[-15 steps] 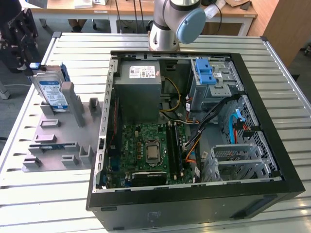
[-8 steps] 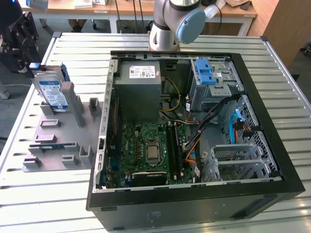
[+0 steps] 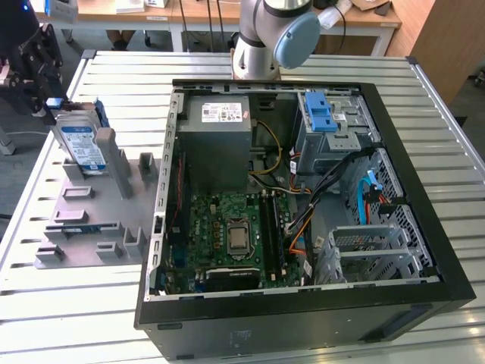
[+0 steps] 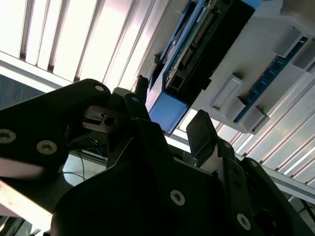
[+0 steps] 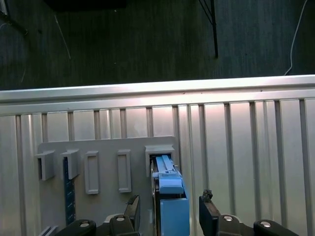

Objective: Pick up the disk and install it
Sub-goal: 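Pick up the disk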

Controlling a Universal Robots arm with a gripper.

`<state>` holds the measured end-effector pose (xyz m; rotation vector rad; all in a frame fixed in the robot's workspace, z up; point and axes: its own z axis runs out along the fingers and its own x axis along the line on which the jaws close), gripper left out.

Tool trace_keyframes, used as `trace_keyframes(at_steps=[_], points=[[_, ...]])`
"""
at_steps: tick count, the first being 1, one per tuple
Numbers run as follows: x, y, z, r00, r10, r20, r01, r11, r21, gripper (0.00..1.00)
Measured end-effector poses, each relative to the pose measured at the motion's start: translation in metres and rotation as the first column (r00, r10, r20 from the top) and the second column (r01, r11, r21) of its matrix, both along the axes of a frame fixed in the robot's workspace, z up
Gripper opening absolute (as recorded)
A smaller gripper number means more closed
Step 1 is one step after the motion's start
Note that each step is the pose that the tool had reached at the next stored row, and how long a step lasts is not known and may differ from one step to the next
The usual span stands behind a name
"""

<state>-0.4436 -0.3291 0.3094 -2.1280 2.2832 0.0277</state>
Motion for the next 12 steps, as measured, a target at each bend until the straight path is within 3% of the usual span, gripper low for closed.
trace_keyframes(at_steps=[12], points=[[-0.0005,0.0001,-0.0140,1.0000,0.000,-0.0054,0.000,1.0000,-0.0034,0.59]])
